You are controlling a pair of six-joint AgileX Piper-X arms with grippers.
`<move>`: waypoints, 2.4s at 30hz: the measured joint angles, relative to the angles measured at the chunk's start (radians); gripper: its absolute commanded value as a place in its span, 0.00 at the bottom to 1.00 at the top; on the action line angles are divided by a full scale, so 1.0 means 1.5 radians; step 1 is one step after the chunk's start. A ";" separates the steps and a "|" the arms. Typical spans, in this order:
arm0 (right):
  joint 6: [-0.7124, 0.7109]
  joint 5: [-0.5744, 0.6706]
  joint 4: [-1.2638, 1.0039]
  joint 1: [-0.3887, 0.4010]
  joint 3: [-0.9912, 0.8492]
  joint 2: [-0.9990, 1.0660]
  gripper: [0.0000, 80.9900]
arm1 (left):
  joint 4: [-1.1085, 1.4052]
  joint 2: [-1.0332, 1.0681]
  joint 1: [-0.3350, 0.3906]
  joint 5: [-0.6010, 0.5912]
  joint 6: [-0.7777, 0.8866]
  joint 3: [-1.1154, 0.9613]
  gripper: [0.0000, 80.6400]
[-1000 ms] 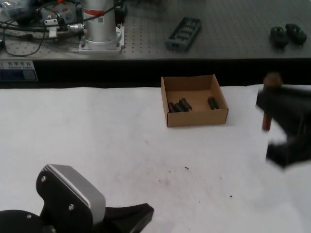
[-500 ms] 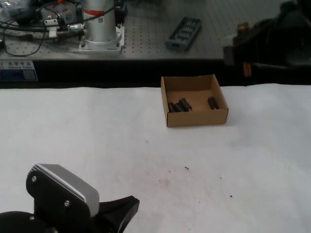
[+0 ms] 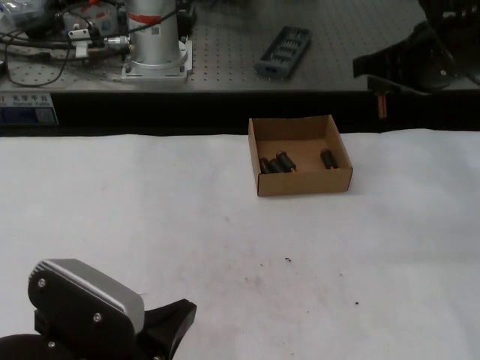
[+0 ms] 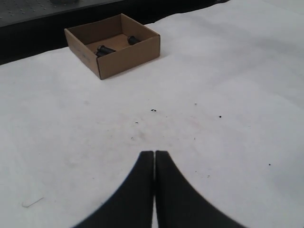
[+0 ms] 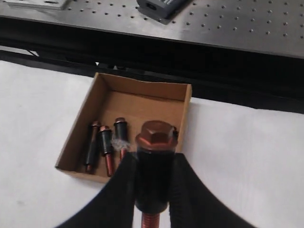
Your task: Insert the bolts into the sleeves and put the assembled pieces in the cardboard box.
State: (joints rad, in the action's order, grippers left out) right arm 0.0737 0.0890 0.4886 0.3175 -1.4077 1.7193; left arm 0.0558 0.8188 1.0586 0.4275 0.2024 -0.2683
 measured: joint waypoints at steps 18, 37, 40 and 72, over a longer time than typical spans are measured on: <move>0.001 0.062 -0.047 -0.010 -0.128 0.195 0.06 | 0.000 0.000 0.000 0.017 0.000 0.000 0.01; 0.029 0.176 -0.049 -0.008 -0.202 0.325 0.06 | 0.010 0.000 0.000 0.017 -0.012 0.000 0.01; 0.029 0.178 -0.048 -0.008 -0.203 0.327 0.06 | 0.009 0.000 0.000 0.017 -0.012 0.000 0.01; 0.005 0.127 0.010 0.012 -0.205 0.334 0.06 | 0.009 0.000 0.000 0.017 -0.012 0.000 0.01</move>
State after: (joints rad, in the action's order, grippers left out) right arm 0.0810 0.2797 0.5042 0.3352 -1.7147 2.2204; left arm 0.0698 0.8188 1.0586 0.4525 0.1842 -0.2683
